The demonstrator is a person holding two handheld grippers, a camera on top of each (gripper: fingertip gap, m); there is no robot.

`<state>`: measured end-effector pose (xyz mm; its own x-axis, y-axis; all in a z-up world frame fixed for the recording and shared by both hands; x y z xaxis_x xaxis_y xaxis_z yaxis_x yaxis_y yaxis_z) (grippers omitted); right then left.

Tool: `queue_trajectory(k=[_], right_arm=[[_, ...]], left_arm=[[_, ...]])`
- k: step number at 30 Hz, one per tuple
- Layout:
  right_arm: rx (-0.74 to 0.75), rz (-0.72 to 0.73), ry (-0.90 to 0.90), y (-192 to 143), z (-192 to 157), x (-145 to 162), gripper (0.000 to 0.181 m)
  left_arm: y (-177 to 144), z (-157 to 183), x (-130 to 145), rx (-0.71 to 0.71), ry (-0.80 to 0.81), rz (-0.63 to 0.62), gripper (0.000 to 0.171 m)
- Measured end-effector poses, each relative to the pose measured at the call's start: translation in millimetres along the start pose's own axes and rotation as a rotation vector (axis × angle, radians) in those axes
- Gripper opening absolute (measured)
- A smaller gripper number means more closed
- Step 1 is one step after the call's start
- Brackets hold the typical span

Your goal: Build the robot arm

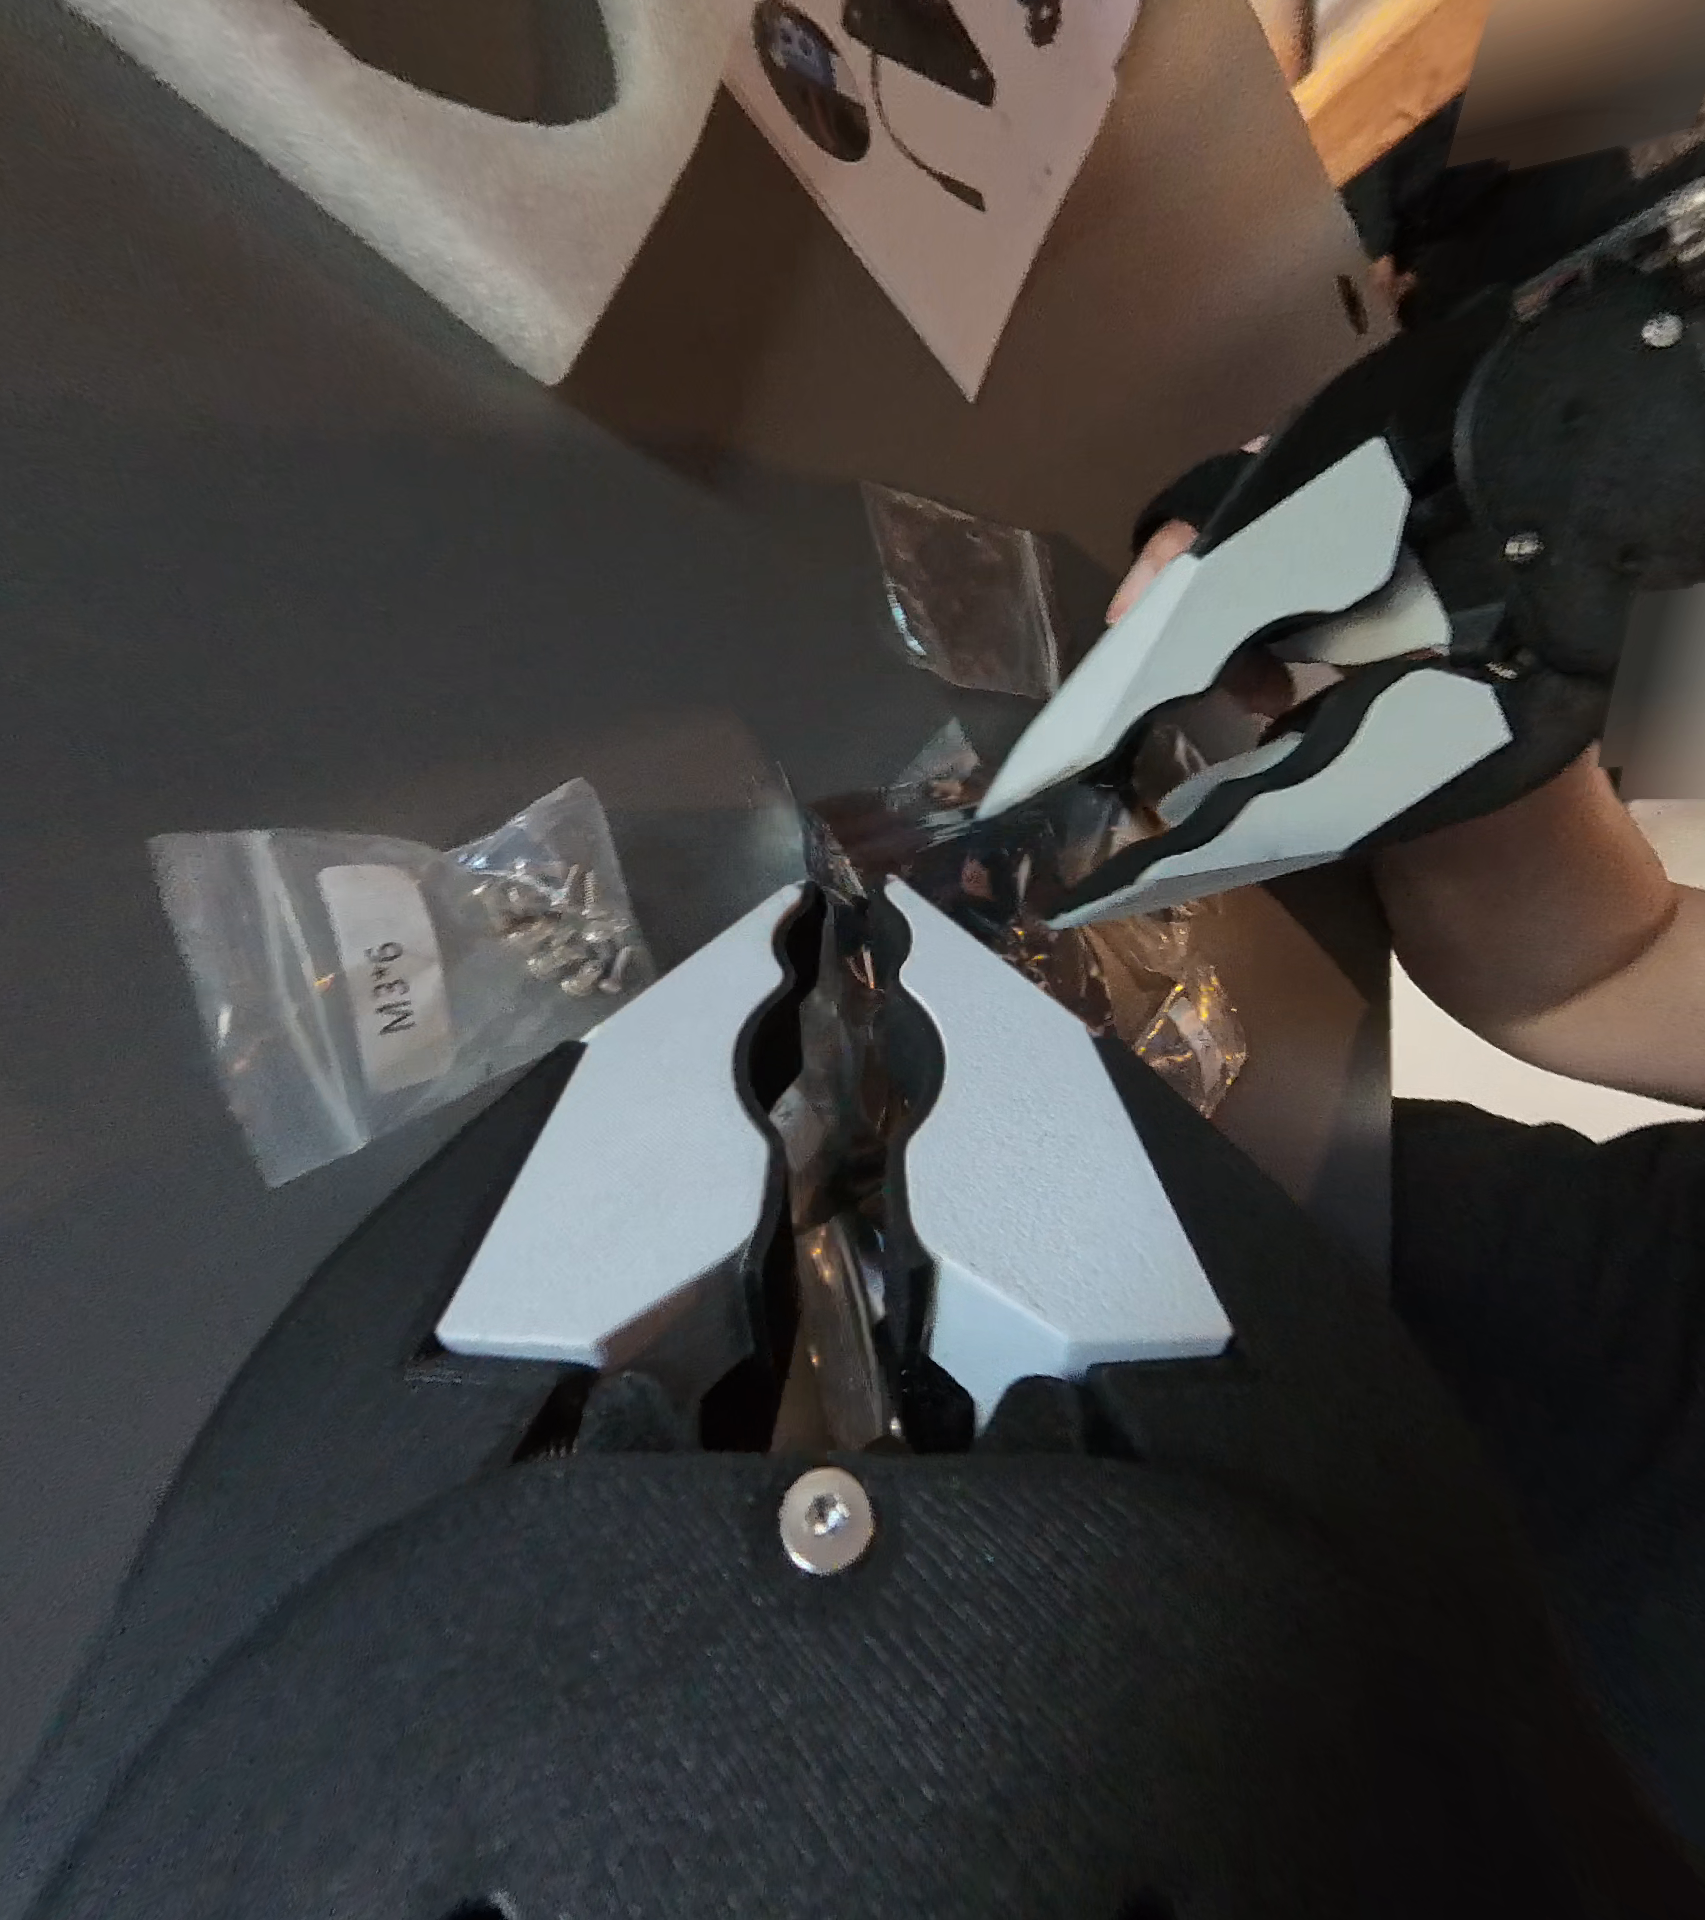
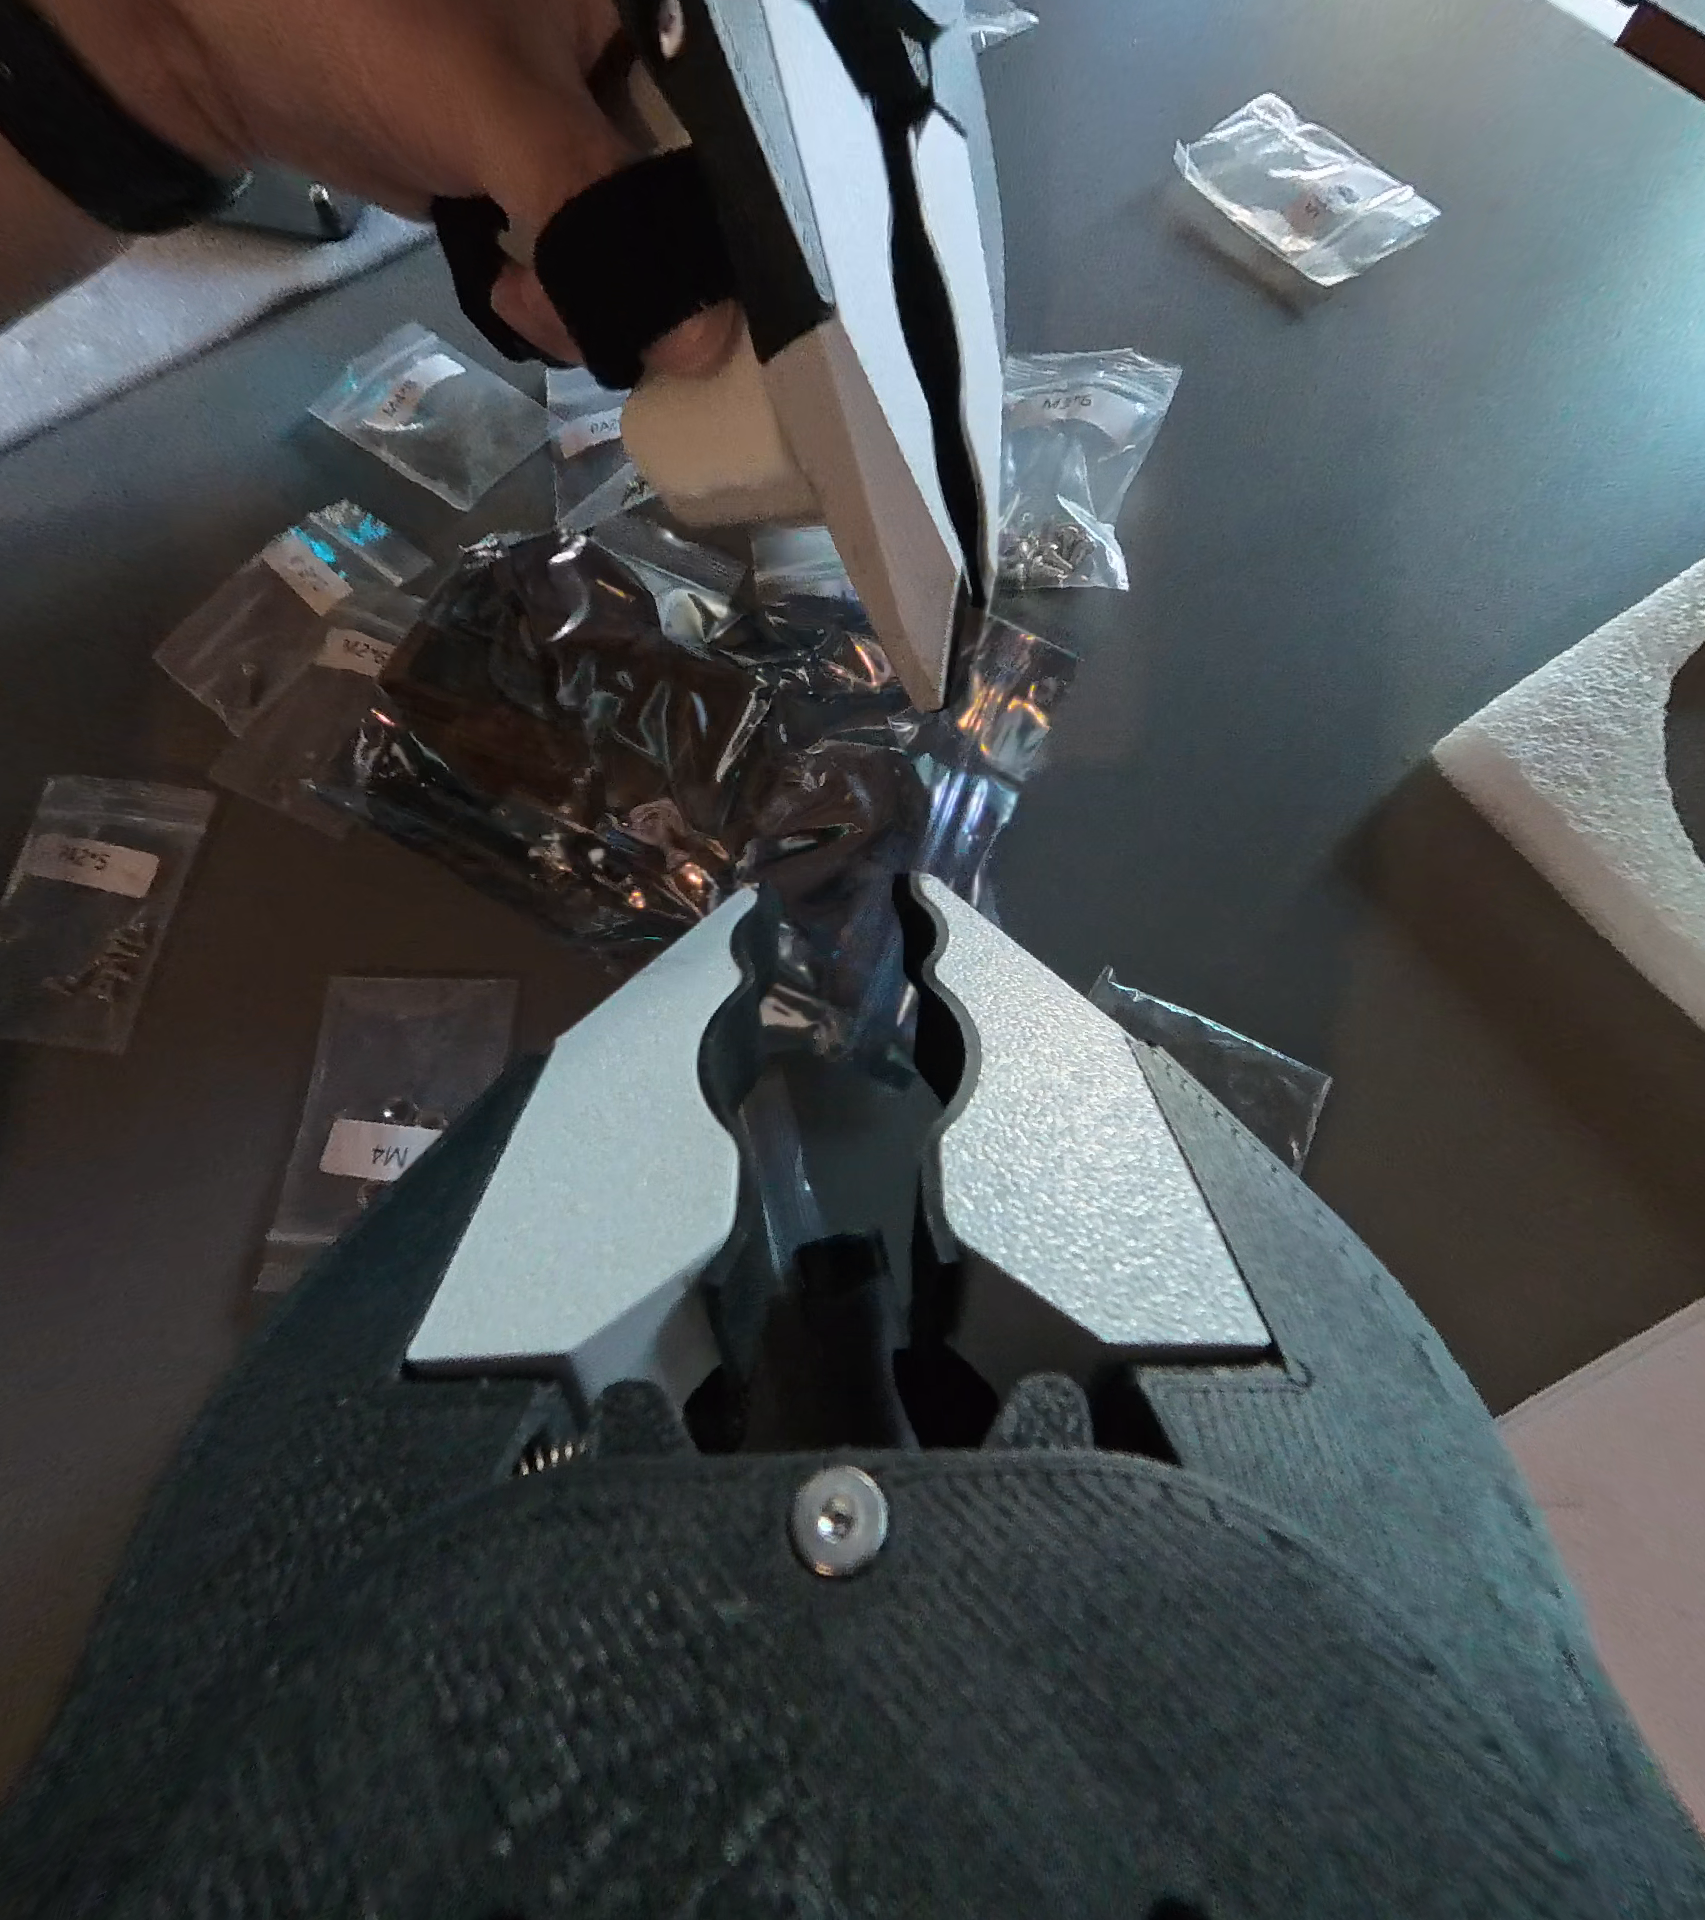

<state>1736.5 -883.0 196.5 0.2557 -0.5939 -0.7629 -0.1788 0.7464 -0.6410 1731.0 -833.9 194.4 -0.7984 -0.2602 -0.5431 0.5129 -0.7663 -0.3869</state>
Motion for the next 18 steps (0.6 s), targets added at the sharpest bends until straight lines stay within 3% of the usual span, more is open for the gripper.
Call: queue_trajectory(k=[7,10,18], right_arm=[[-0.077,0.151,0.152,-26,11,-29,0.027],[-0.054,0.193,0.139,-35,11,-41,0.030],[-0.030,0.224,0.137,-40,3,-47,0.030]], left_arm=[[-8,40,-19,0.035,0.323,0.102,0.001],[-16,52,-26,0.021,0.380,0.168,0.001],[-20,64,-24,0.020,0.413,0.189,0.001]])
Point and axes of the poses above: each gripper's, where its closed fingertips meet, y out along the fingers, x out of its underside, z = x × y across the jaws, the point moved 1 cm from there along -y, back along the fingers, and after that the axes turned 14 degrees about x, right-handed, at the moved point
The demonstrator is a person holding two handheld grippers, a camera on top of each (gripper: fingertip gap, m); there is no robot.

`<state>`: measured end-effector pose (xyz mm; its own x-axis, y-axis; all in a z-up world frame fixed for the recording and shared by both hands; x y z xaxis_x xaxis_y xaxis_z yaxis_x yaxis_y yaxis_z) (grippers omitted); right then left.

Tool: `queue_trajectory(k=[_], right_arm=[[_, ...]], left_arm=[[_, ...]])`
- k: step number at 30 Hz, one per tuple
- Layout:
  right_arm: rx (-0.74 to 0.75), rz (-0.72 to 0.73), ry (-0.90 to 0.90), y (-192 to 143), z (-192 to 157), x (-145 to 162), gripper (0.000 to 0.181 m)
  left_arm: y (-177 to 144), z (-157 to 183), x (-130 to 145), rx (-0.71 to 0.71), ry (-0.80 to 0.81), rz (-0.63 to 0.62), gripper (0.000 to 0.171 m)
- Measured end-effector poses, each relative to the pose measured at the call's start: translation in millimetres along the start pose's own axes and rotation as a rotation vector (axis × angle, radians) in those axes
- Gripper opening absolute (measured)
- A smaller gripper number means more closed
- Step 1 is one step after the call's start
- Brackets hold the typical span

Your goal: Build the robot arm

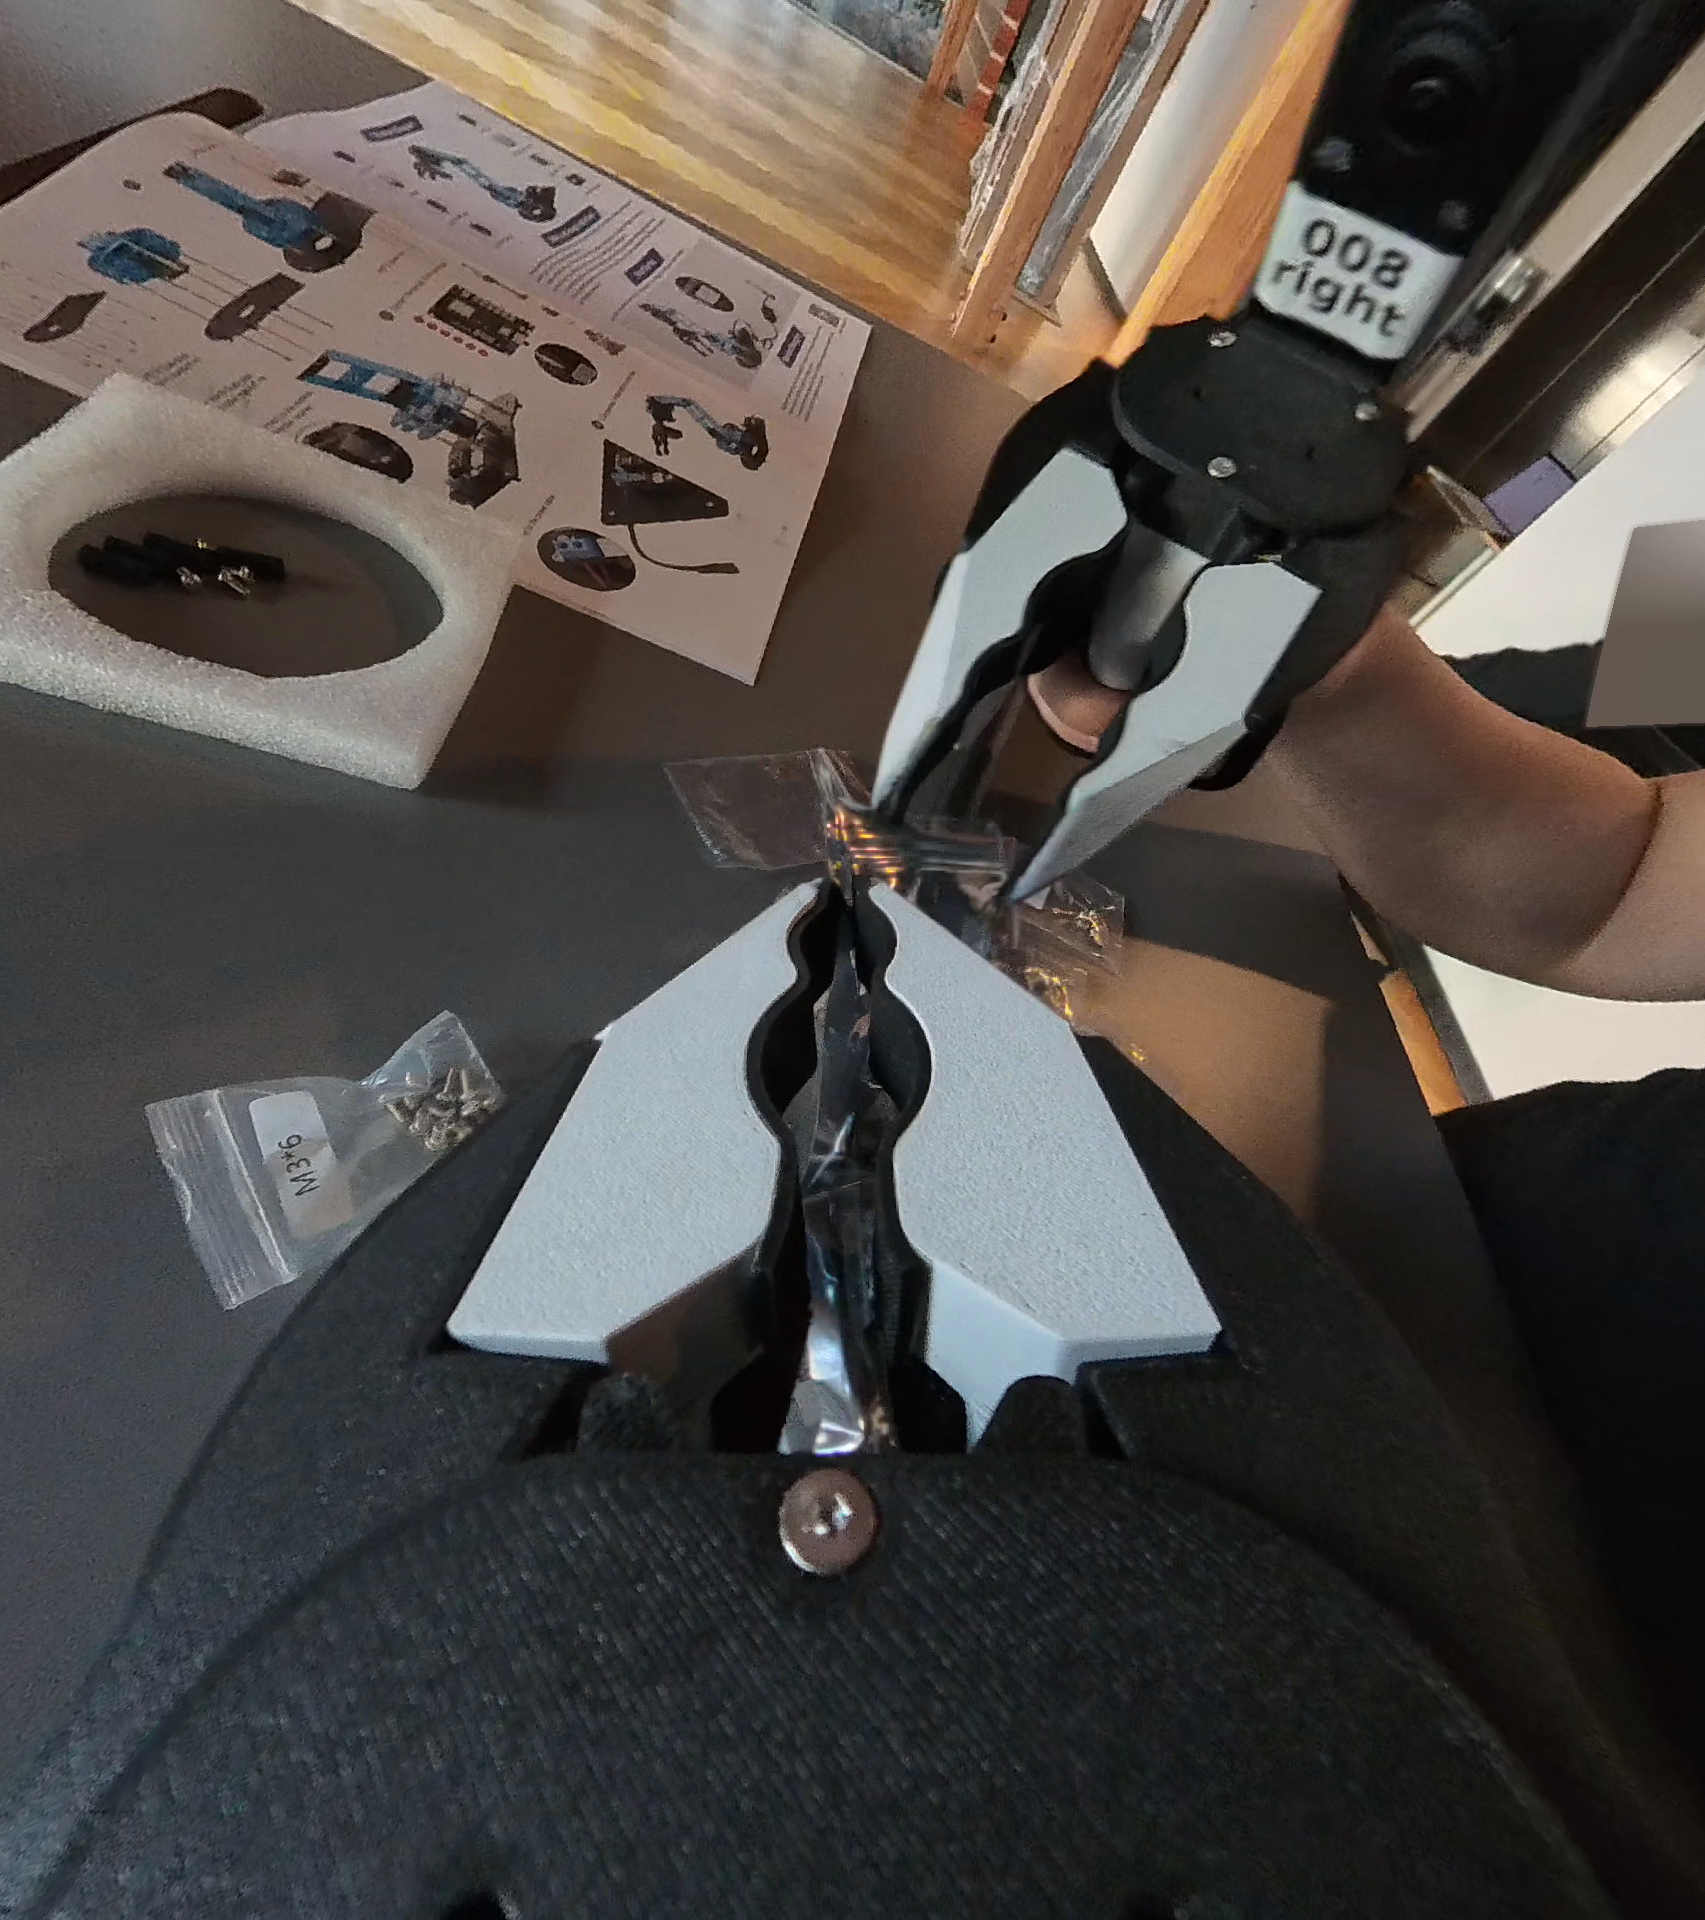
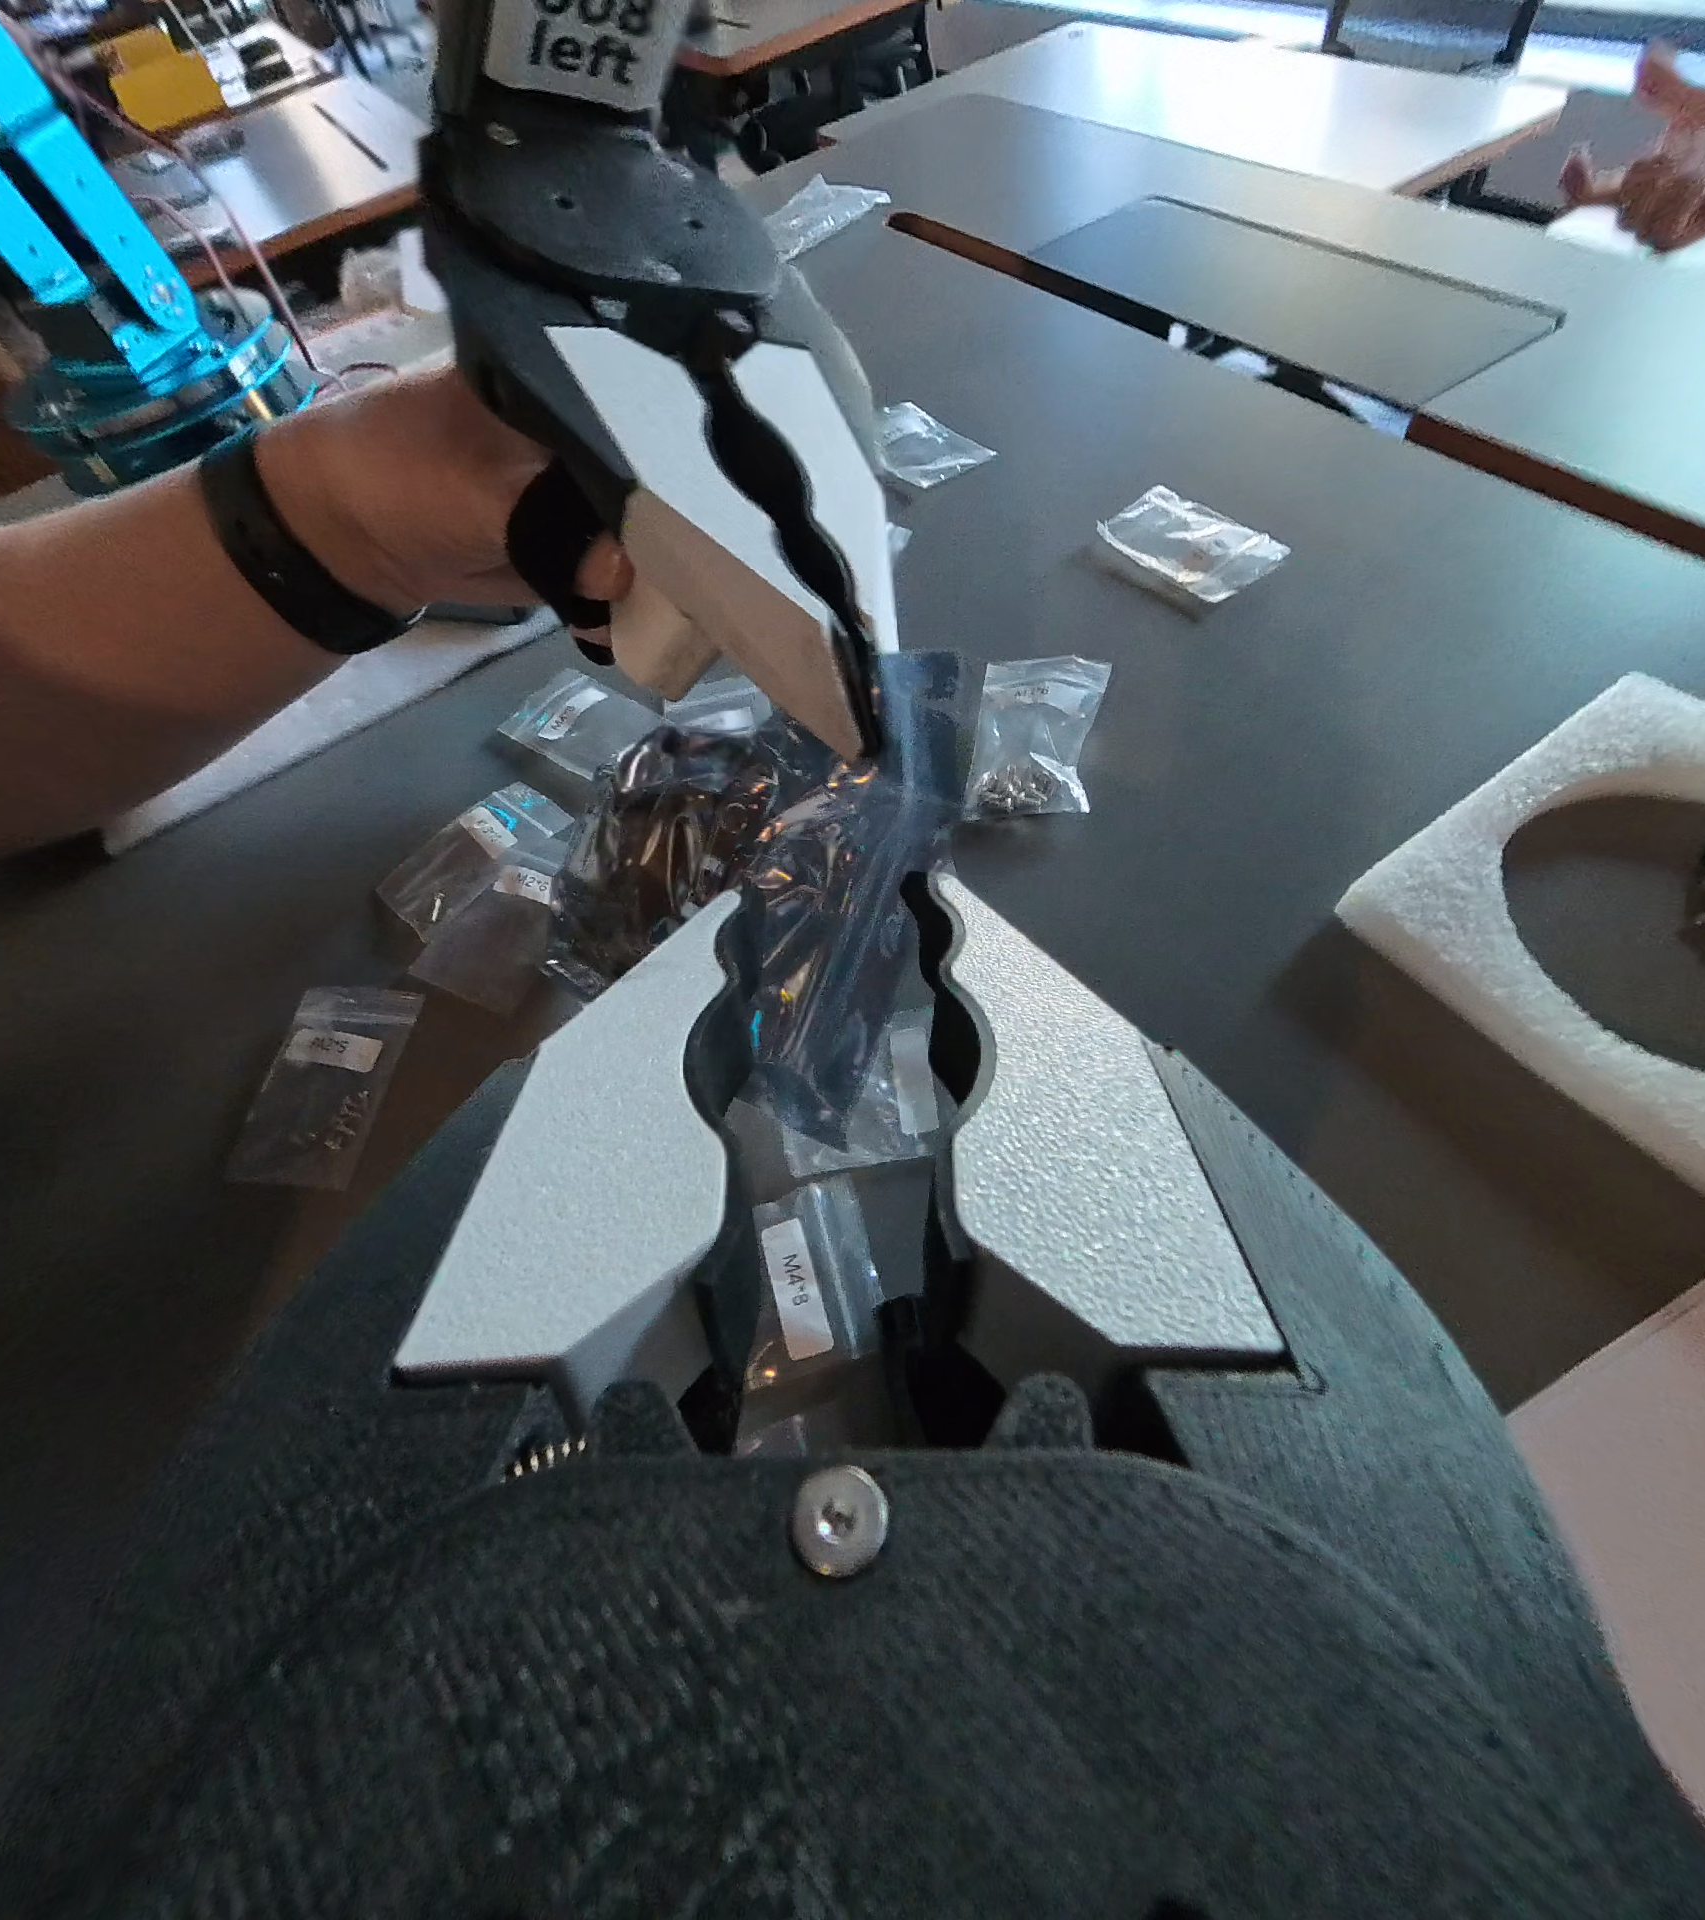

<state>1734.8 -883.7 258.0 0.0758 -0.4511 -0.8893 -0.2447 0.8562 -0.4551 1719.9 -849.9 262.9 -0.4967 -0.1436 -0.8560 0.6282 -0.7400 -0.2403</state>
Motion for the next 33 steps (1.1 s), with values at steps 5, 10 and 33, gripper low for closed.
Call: queue_trajectory(k=[5,10,33], right_arm=[[-0.092,0.010,0.145,-7,-3,-2,0.027],[-0.113,0.005,0.181,-12,-4,3,0.026],[0.063,0.073,-0.064,-24,-13,-17,0.043]], left_arm=[[1,5,0,0.010,0.011,0.030,0.000],[2,9,0,0.024,0.020,0.052,0.000],[-6,20,-12,0.053,0.041,0.106,0.000]])
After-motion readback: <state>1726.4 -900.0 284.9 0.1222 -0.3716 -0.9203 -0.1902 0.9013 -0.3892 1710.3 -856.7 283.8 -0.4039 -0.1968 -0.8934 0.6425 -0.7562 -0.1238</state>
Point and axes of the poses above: each gripper's, where its closed fingertips meet, y out along the fingers, x out of its underside, z = x × y across the jaws, the point moved 1 cm from there along -y, back along the fingers, and after that the axes turned 14 degrees about x, right-handed, at the moved point
